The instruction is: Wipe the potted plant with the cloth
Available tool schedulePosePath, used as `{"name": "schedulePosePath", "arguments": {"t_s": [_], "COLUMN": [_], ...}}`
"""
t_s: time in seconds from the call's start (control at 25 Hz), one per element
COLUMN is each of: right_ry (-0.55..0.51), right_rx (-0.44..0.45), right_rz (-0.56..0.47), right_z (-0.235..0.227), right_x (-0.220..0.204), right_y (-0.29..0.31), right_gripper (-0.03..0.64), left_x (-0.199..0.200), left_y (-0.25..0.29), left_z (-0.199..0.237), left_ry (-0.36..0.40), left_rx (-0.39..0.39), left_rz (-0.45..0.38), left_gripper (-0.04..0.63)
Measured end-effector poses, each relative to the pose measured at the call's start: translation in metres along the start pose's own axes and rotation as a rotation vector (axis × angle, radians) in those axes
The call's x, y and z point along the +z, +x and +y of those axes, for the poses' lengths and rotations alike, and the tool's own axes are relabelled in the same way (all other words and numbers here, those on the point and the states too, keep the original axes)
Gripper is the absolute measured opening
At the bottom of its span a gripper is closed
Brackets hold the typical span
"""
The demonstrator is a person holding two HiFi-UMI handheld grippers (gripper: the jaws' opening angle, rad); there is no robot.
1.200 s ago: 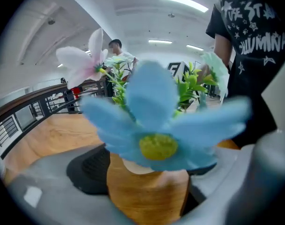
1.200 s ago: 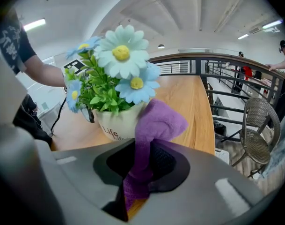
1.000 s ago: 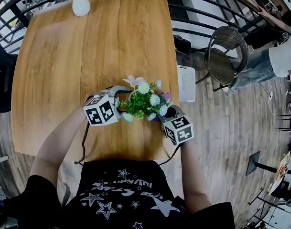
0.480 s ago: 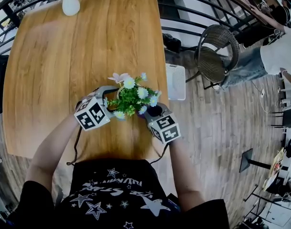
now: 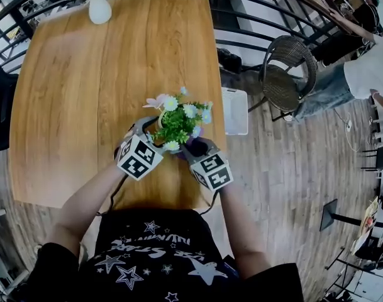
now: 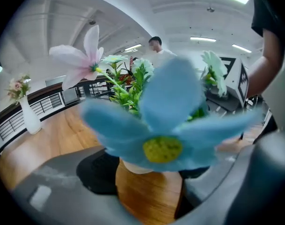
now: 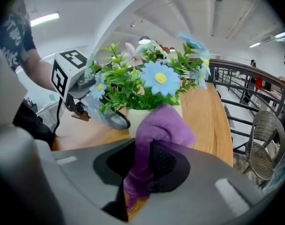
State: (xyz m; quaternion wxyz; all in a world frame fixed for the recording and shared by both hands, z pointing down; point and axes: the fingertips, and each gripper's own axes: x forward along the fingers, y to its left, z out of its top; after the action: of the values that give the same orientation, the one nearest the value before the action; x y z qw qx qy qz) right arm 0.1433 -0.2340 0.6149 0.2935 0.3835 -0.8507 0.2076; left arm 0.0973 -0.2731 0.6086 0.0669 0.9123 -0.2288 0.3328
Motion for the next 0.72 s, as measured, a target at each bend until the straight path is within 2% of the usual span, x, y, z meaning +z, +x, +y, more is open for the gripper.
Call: {"name": "schedulePosePath", "arguments": {"t_s": [0.4,0.56,0.72], "right_ry": [-0.039,-0.041,-0.032], "right_rx": [0.043,0.030,0.014], "right_rz": [0.004,0.000,-0.004], "right_z": [0.022,0.020,0.015], "right_x": [0.006,0.004,0.002], "right_y": [0.002,-0.001,-0.008], "right_gripper": [0.081,0.081,0.081], "left_x": [0.002,0.002,0.002], "left_y": [0.002,0.001,0.001], "left_z": [0.005,0.004,0.003], "left_ry": [-0.150,-0.166,-0.150], "left_rx": [0.174,0.190,0.167], "left_rz": [-0.003,-0.006,0.000], "left_gripper": [0.370,0.370,0.370]}}
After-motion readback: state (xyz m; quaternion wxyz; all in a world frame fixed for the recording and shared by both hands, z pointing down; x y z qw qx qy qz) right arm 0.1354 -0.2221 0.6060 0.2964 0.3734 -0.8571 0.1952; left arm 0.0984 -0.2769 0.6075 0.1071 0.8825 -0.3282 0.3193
